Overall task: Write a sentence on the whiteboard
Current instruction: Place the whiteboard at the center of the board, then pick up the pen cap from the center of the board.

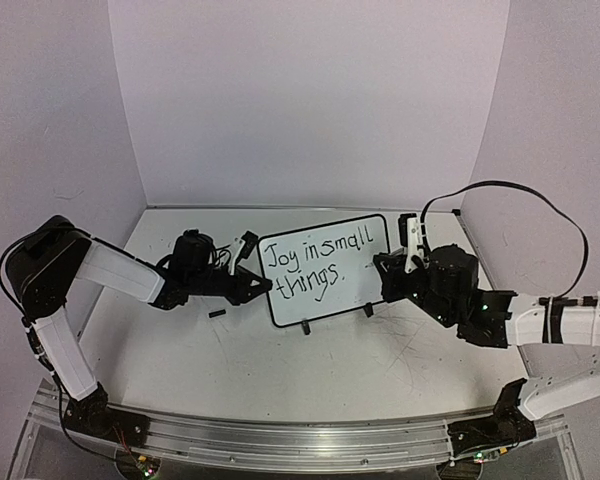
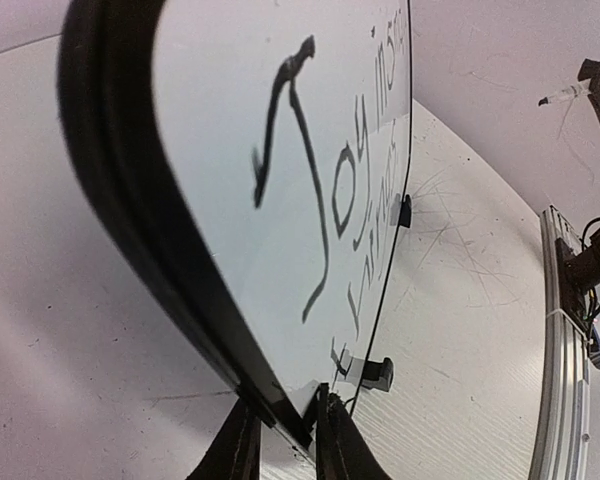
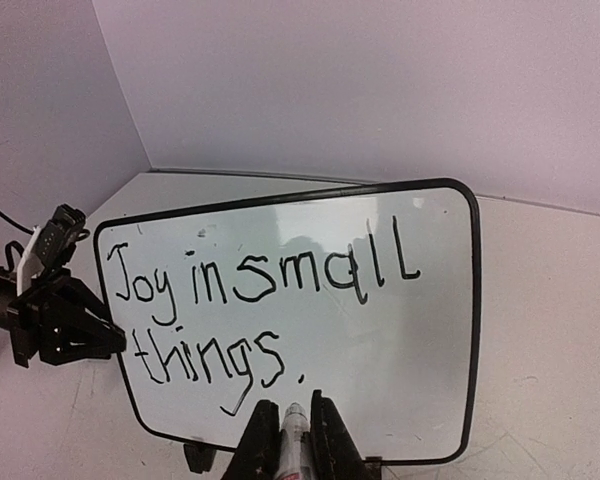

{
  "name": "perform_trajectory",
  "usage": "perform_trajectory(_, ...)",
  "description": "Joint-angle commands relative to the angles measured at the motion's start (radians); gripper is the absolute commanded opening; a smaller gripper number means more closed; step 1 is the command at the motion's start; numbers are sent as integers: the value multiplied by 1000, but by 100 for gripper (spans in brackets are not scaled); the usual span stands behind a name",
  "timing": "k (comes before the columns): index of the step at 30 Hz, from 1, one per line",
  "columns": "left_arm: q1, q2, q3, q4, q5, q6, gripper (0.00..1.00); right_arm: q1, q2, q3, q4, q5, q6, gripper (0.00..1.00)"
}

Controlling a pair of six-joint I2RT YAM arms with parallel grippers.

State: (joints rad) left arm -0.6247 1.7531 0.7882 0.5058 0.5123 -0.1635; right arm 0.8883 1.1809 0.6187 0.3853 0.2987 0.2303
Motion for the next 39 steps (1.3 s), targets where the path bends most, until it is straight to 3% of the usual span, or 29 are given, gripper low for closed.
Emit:
perform_trajectory(1,16,-27,32,-68,-78,15,21,2,-65,-10,-21,43,-8,0)
perform_trajectory(9,16,-162,4,-125,-107,16,51,3,-109,-11,-47,60,-39,0)
perform_trajectory(13,16,-307,-68,-208,-159,-32,71,3,-95,36,-98,62,-78,0)
perform_trajectory(18,16,-469,-145,-473,-320,-175,74,2,-66,75,-121,26,-104,0)
perform_trajectory(21,16,-469,-85,-739,-427,-234,75,3,-22,120,-155,-24,-103,0)
perform_trajectory(24,16,-423,-24,-875,-454,-213,74,2,19,156,-188,-76,-91,0)
perform_trajectory(39,26,-11,248,-941,-534,22,67,3,-36,139,-205,-50,-47,2)
